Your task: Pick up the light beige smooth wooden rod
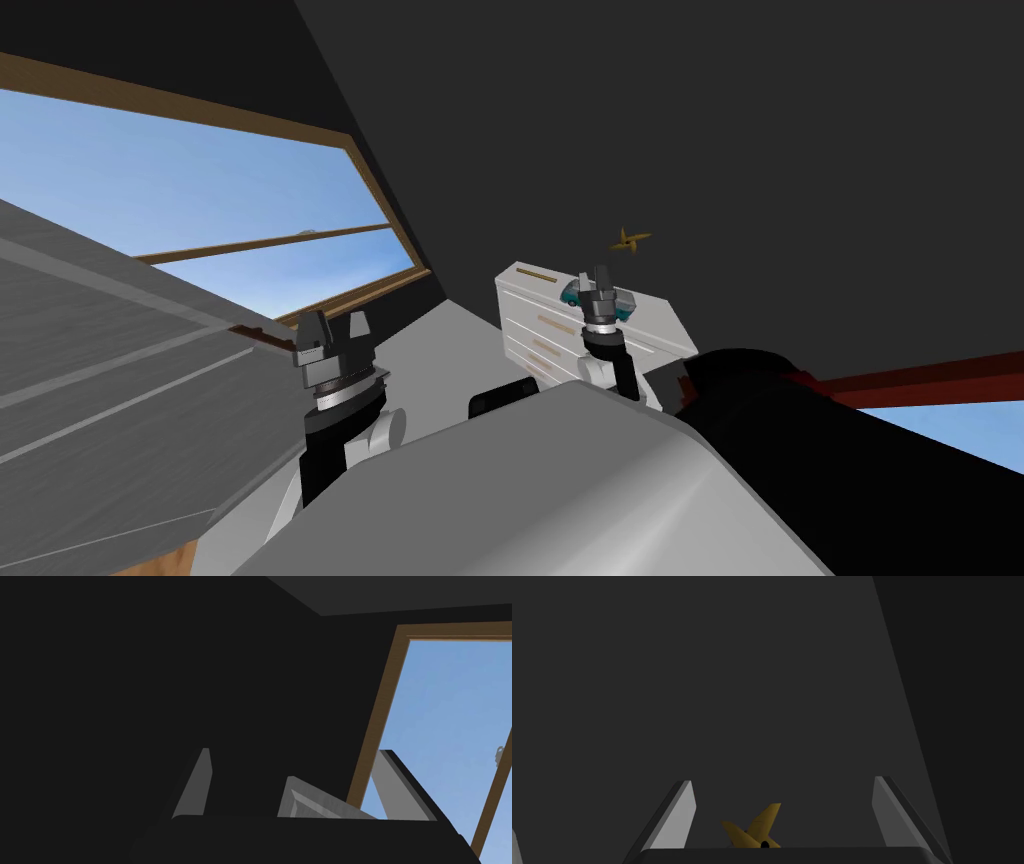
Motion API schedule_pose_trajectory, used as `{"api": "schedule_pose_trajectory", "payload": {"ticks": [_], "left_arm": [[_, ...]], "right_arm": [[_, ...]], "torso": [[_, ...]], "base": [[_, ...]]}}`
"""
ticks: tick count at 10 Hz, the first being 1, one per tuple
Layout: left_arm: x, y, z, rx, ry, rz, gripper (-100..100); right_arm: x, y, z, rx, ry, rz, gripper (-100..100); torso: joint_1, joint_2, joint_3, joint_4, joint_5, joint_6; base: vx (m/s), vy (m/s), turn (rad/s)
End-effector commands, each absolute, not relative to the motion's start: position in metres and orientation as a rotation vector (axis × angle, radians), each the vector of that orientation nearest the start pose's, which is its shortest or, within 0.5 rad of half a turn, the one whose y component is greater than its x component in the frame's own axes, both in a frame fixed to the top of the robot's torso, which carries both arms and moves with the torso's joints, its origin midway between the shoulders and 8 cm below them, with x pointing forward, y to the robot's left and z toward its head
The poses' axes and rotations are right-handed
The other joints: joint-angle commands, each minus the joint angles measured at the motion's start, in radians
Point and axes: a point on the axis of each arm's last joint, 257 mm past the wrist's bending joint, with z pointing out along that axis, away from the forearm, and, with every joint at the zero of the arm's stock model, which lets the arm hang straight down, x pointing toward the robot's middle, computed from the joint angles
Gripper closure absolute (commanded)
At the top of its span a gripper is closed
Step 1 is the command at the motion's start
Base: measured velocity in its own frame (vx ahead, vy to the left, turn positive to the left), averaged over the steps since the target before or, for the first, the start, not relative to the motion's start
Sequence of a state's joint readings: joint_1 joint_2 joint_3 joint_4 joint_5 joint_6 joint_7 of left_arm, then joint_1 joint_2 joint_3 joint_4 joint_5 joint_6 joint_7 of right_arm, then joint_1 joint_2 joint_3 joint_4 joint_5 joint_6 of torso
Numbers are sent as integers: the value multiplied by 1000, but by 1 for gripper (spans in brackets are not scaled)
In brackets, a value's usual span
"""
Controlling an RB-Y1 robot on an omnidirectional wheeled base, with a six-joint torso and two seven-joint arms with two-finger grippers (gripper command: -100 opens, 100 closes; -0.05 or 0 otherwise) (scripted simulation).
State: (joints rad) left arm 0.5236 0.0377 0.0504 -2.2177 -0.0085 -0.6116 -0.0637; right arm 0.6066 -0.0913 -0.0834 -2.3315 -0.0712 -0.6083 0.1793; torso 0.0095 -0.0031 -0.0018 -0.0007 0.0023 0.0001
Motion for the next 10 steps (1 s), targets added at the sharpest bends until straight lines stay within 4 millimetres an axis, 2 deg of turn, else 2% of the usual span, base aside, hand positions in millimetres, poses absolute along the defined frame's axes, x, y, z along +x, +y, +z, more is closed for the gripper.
{"api": "schedule_pose_trajectory", "payload": {"ticks": [1,2,3,5,6,8,9,10], "left_arm": [[332,293,11,-569,642,-1189,0],[332,293,11,-569,642,-1189,0],[332,293,11,-570,642,-1189,0],[332,293,11,-570,642,-1189,0],[332,293,11,-570,641,-1189,0],[332,293,11,-569,642,-1189,0],[332,293,11,-570,642,-1189,0],[332,293,11,-569,642,-1189,0]], "right_arm": [[301,-313,21,491,710,1031,-100],[300,-320,6,483,769,982,-100],[299,-321,4,486,773,979,-100],[293,-338,-28,465,894,874,-100],[290,-340,-34,477,908,865,-100],[276,-360,-69,453,1038,752,-100],[273,-362,-74,464,1053,743,-100],[263,-374,-92,450,1122,686,-100]], "torso": [[0,0,0,0,0,0],[0,0,0,0,0,0],[1,-2,-1,0,0,0],[1,-2,-1,0,0,0],[6,-2,-1,-1,1,0],[1,-1,-1,0,0,0],[2,-3,-2,-1,0,0],[1,-3,-2,-1,0,0]], "base": [[45,134,26],[86,169,46],[79,141,8],[87,207,54],[69,174,4],[92,163,78],[96,158,20],[69,189,62]]}}
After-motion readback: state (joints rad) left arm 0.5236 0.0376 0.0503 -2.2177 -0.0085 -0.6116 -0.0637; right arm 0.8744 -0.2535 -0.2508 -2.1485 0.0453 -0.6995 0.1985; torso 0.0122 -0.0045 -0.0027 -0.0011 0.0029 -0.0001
